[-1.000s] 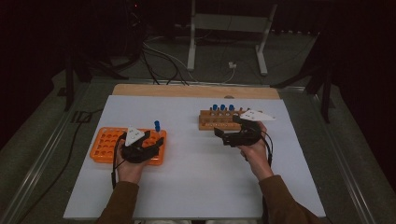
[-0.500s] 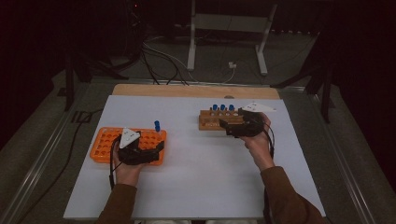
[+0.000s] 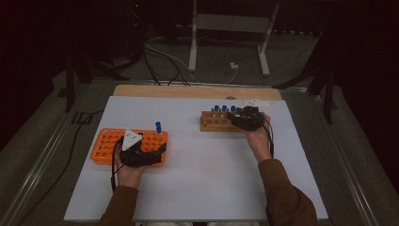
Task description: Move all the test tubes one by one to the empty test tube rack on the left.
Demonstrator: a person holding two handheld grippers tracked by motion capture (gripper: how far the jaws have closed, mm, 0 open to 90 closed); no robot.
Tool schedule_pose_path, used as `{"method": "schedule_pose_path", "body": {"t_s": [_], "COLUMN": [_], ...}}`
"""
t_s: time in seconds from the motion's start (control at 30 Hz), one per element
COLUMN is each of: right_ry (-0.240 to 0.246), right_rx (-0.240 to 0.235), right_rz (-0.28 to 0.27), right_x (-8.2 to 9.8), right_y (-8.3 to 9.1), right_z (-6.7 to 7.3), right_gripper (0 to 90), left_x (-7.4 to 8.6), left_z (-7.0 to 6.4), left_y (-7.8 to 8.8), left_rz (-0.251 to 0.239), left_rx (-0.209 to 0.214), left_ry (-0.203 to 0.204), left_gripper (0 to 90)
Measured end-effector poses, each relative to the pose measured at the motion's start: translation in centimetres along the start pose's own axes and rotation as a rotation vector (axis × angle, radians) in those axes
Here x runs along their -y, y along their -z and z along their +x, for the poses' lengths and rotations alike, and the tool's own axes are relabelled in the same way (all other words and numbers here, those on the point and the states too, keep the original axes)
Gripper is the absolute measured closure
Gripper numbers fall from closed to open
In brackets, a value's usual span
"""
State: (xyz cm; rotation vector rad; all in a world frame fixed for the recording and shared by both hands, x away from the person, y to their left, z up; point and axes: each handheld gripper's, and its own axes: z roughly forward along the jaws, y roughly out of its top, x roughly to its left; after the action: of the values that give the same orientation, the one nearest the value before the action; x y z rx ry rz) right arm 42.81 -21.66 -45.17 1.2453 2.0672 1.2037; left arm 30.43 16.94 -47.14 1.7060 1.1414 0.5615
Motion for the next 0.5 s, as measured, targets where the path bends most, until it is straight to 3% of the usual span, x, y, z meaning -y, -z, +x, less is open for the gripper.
{"method": "schedule_pose_path", "body": {"t_s": [0.27,0.5], "right_ry": [-0.011,0.029], "right_rx": [0.030,0.020], "right_rz": [-0.009,-0.021], "right_x": [0.5,0.6], "right_y": [-1.3,-1.6], "right_z": [-0.5,0.4], "right_gripper": [70.4,76.6], "left_x": [0.0,0.0], "left_z": [0.1,0.2], "left_y": [0.1,0.2], "left_rz": [-0.005,-0.010], "left_rx": [0.000,0.001], "left_ry": [0.008,0.019], "left_gripper": [0.7,0.7]}}
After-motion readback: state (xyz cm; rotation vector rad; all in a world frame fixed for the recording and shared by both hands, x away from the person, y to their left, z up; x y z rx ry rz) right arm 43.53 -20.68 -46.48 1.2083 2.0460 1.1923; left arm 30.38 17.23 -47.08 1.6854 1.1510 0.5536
